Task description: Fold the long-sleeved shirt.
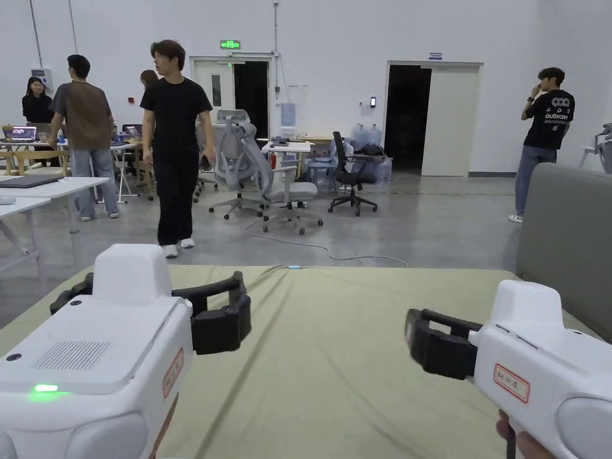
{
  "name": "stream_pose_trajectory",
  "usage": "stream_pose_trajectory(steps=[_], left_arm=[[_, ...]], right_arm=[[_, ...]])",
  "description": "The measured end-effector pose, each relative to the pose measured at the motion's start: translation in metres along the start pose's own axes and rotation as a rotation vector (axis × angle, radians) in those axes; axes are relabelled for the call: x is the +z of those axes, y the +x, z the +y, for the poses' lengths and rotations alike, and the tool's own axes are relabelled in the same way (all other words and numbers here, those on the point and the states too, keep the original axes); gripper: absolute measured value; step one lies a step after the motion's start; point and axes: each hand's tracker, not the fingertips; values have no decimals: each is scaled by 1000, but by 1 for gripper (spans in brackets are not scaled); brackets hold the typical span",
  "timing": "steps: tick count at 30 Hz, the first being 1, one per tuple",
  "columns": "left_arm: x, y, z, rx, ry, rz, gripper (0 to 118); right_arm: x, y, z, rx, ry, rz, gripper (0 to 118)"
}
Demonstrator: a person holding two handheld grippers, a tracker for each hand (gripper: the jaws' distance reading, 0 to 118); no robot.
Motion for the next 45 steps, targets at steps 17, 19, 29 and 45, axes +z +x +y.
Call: stream_pose_trajectory(steps=[17,19,29,45], left_arm=[[1,-8,0,30,-44,23,118],[-1,-9,-1,29,-45,24,118],[-1,-9,-1,41,-65,2,118],[0,-17,-2,53,-65,16,118]], right_arm=[[2,-9,11,-29,4,-69,118],[2,-10,12,-28,2,-66,118],[2,-15,14,-65,-50,26,118],[-5,-39,7,141,-12,-207,118]])
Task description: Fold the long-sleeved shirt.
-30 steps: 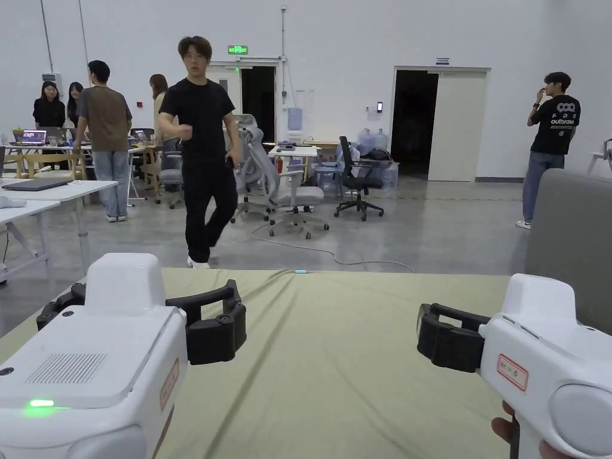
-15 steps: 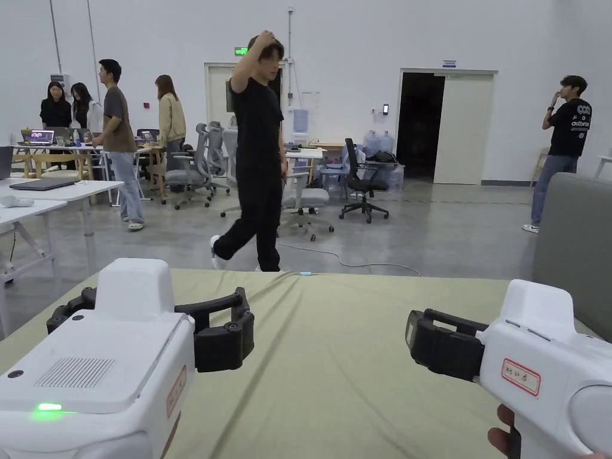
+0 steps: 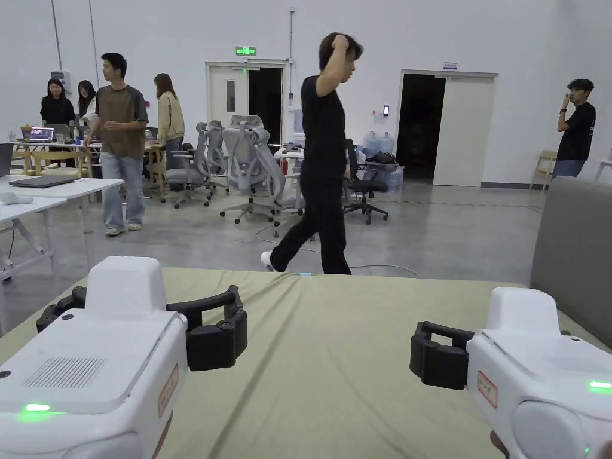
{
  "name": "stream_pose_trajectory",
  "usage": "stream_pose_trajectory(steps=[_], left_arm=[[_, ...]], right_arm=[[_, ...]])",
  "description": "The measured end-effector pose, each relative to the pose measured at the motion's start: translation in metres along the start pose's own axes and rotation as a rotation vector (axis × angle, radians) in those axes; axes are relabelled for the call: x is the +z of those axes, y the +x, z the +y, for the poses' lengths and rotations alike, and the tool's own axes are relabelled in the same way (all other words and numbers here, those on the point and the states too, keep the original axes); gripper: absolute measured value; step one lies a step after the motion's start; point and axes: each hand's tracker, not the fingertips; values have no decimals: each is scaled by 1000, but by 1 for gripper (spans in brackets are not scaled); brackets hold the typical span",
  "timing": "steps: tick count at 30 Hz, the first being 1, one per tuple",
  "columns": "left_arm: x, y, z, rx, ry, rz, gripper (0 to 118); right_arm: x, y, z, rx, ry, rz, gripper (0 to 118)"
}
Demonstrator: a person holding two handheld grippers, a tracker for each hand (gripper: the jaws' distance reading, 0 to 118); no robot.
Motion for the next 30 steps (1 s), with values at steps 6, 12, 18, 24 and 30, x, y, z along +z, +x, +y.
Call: stream_pose_trajectory(steps=[6,12,18,24,30], left_arm=[[0,0,-3,-1,-10,-3,118],[0,-1,-4,-4,-15,0,118],[0,-1,-4,-2,-15,1,118],[1,0,-3,-4,-17,-5,118],[3,-1,-1,-1,-10,-2,118]], right_arm=[[-5,0,-4,-54,-40,54,118],[-5,0,-5,-59,-37,42,118],[-4,2,-5,-66,-39,46,118],[-4,2,-5,-68,-45,59,118],[-4,5,-4,-91,-49,57,118]])
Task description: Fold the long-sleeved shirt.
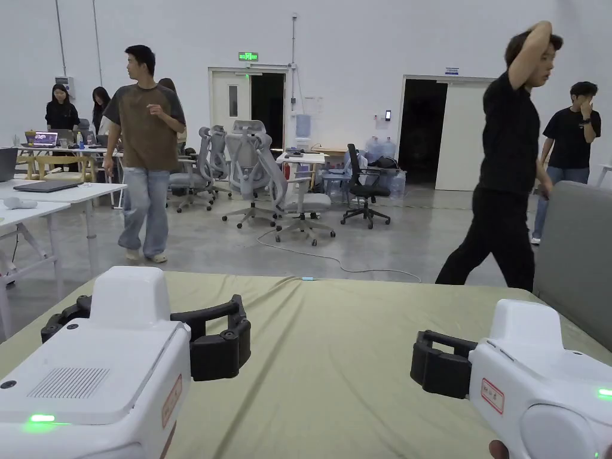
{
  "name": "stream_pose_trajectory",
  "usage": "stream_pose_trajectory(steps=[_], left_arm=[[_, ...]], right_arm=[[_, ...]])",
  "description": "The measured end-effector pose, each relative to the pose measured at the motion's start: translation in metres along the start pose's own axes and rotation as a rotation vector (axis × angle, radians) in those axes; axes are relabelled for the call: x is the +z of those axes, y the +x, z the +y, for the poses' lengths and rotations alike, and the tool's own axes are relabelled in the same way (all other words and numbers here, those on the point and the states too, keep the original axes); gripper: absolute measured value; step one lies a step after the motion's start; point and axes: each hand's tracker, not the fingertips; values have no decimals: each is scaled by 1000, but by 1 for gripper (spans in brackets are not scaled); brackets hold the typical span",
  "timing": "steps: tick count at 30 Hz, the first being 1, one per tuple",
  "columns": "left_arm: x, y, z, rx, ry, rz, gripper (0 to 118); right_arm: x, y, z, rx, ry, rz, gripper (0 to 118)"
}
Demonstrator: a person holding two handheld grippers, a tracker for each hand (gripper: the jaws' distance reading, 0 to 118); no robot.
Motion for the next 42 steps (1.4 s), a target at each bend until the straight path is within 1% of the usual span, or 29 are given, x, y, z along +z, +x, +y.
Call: stream_pose_trajectory(steps=[6,12,28,34,37,40,42], left_arm=[[1,-2,1,-1,4,2,118],[1,-2,1,-2,4,-1,118],[-1,-1,1,-3,3,-9,118],[-1,-2,1,-4,2,-11,118],[-1,-1,1,-5,2,-10,118],[-1,-1,1,-5,2,-10,118],[-1,-1,1,-4,0,-11,118]], right_arm=[[-1,3,1,-25,-9,-25,118],[-3,8,-1,-42,-32,-6,118],[-3,6,0,-21,-24,-24,118],[-5,7,0,-27,-29,-37,118],[-5,6,0,-1,-26,-10,118],[-4,4,-1,3,-45,37,118],[-3,2,-1,-2,-52,52,118]])
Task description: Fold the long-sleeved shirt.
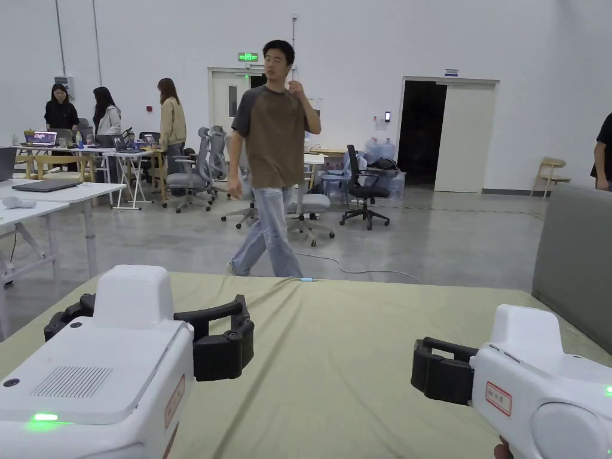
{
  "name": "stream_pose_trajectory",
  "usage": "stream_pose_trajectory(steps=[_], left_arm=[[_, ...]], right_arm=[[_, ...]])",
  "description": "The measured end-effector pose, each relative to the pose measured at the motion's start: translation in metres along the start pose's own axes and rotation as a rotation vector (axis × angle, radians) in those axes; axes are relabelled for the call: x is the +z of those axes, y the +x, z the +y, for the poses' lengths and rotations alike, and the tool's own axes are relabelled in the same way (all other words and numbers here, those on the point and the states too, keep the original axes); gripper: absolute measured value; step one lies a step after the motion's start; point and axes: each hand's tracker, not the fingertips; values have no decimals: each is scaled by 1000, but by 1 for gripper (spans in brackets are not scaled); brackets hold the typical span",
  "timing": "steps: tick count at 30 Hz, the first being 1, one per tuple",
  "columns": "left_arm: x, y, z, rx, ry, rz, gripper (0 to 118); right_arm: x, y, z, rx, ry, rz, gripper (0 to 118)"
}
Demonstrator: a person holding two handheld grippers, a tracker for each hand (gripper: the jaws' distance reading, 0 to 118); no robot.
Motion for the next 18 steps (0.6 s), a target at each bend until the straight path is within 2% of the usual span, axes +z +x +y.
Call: stream_pose_trajectory(steps=[7,18], left_arm=[[1,2,0,-7,1,-4,118],[1,4,1,-5,2,-5,118]], right_arm=[[2,1,-2,21,46,-26,118],[-1,9,-2,-26,32,-95,118]])
